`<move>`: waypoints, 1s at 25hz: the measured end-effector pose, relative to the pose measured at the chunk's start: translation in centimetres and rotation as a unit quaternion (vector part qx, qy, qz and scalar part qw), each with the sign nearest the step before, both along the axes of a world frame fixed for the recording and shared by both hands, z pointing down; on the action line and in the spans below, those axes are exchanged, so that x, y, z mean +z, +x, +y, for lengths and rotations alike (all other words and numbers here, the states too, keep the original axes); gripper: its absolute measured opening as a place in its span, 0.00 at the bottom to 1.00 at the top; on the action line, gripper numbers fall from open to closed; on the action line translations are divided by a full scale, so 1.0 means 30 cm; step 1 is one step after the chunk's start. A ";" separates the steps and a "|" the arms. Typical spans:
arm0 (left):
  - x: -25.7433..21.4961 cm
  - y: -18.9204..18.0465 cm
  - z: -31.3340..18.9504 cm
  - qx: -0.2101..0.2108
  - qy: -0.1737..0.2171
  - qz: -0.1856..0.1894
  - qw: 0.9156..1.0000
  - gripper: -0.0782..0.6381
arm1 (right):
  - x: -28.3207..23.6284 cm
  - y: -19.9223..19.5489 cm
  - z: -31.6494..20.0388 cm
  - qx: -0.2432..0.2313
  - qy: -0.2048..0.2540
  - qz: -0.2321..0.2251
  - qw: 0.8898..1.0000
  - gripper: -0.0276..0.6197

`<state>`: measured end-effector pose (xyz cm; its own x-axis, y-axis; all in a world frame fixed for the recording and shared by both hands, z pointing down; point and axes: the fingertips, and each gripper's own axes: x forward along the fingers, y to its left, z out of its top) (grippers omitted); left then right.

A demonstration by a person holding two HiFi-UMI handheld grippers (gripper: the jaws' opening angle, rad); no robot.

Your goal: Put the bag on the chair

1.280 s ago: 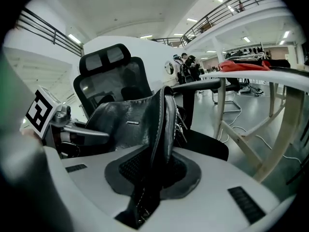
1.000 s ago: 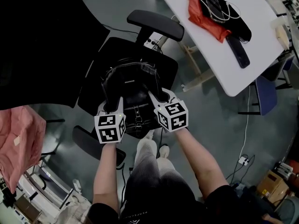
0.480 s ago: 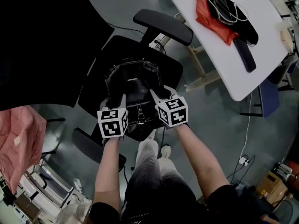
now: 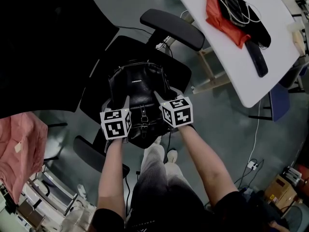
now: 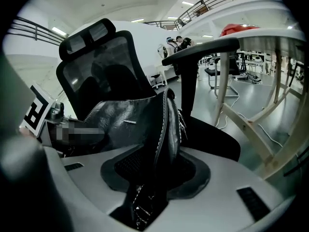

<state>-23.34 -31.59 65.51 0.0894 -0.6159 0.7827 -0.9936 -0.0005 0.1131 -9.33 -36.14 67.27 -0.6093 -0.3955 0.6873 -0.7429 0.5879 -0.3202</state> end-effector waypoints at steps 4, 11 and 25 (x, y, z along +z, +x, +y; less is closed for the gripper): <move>0.003 -0.023 -0.003 -0.016 0.004 -0.013 1.000 0.40 | 0.018 0.008 -0.006 0.005 -0.014 0.013 1.000 0.28; 0.000 -0.069 0.001 -0.038 0.005 -0.038 0.999 0.44 | 0.013 0.029 -0.013 0.008 -0.019 0.049 0.999 0.53; -0.145 -0.069 -0.003 -0.052 0.056 -0.039 0.996 0.39 | -0.156 0.082 -0.015 0.046 0.042 0.053 0.997 0.39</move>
